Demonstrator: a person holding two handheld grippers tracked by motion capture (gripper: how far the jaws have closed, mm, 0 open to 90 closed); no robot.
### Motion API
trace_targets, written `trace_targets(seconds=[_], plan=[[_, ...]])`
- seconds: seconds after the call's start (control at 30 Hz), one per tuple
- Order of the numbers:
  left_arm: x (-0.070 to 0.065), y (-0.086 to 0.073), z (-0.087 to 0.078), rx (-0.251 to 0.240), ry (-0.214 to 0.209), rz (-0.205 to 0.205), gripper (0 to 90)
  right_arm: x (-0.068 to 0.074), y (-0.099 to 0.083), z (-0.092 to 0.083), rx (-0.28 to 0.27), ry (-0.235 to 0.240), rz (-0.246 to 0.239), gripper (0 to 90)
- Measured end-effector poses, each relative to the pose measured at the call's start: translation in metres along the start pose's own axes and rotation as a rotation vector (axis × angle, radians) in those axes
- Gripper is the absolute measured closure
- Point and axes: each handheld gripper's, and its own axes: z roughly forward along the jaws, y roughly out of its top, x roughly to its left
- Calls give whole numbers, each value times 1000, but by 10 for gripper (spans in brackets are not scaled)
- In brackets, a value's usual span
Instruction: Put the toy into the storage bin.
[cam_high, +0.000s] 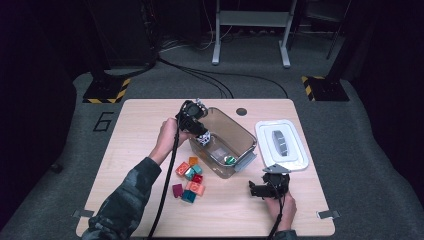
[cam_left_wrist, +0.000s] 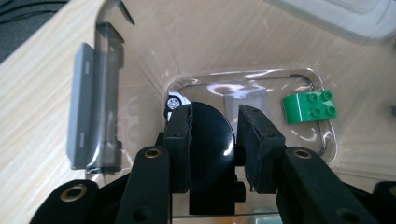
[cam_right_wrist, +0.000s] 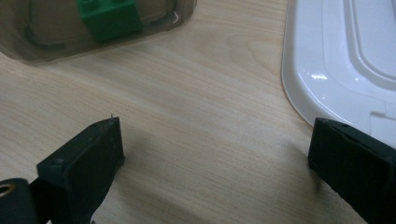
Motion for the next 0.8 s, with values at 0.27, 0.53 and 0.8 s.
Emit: trace_targets(seconds=[0.27, 0.53, 0.8], plan=[[1, -2, 8, 35, -28, -14, 659, 0, 0, 0, 0, 0, 0, 26], [6, -5, 16, 84, -79, -28, 657, 0, 0, 0, 0, 0, 0, 26], [8, -7, 17, 96, -89, -38, 602, 0, 0, 0, 0, 0, 1, 26]])
